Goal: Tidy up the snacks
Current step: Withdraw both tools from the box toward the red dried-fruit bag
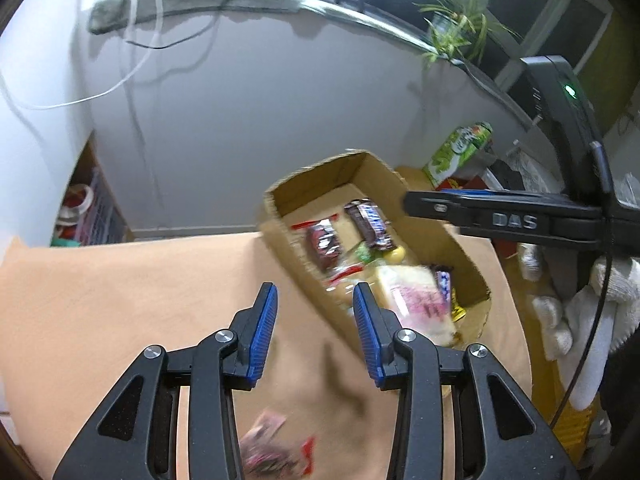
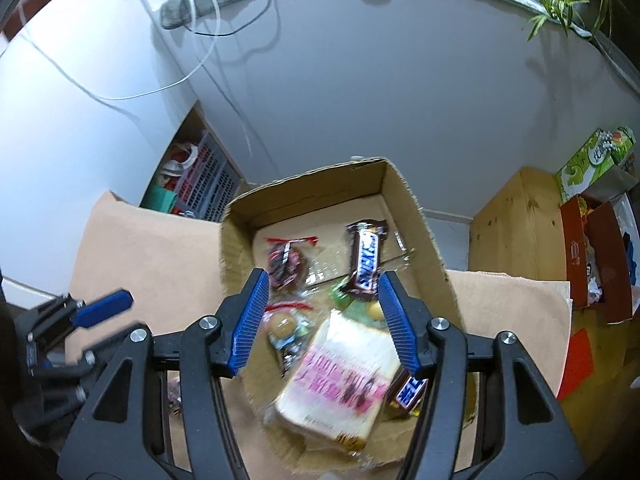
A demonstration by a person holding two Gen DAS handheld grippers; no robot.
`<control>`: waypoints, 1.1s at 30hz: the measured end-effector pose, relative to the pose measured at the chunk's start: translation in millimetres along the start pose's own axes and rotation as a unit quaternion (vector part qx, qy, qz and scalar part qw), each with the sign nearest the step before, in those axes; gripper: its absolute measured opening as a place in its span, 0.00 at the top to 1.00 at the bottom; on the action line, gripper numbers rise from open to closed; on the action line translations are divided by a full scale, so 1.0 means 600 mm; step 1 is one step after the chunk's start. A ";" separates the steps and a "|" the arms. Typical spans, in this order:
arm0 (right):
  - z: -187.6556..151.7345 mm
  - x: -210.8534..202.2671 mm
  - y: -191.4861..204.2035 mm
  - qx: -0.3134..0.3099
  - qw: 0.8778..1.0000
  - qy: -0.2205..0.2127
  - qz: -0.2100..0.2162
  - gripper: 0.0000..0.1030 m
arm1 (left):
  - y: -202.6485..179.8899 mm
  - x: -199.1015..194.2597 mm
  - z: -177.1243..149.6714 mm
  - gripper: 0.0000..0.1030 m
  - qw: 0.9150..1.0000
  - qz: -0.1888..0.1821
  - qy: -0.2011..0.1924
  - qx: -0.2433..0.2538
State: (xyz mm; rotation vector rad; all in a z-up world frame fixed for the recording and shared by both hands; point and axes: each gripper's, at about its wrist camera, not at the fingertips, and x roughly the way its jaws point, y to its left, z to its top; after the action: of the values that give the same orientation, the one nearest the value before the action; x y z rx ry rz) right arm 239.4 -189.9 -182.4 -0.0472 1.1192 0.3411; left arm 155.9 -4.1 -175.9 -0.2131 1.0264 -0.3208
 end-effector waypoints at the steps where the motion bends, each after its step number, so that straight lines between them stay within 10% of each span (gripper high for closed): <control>1: -0.004 -0.005 0.006 -0.003 1.000 -0.002 0.003 0.42 | 0.011 -0.008 -0.005 0.63 1.000 0.002 -0.002 -0.005; 24: -0.208 0.012 0.178 -0.061 0.990 0.059 0.116 0.42 | 0.114 -0.075 -0.165 0.63 0.996 0.027 0.024 -0.083; 33: -0.204 0.068 0.212 -0.018 0.987 0.084 0.139 0.73 | 0.142 -0.087 -0.186 0.63 0.993 0.041 0.019 -0.106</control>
State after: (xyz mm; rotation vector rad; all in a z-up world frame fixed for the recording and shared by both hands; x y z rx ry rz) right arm 111.6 -84.7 -255.7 0.0505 1.2896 0.6153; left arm 48.4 91.3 -217.6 -0.3560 1.1049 -0.1406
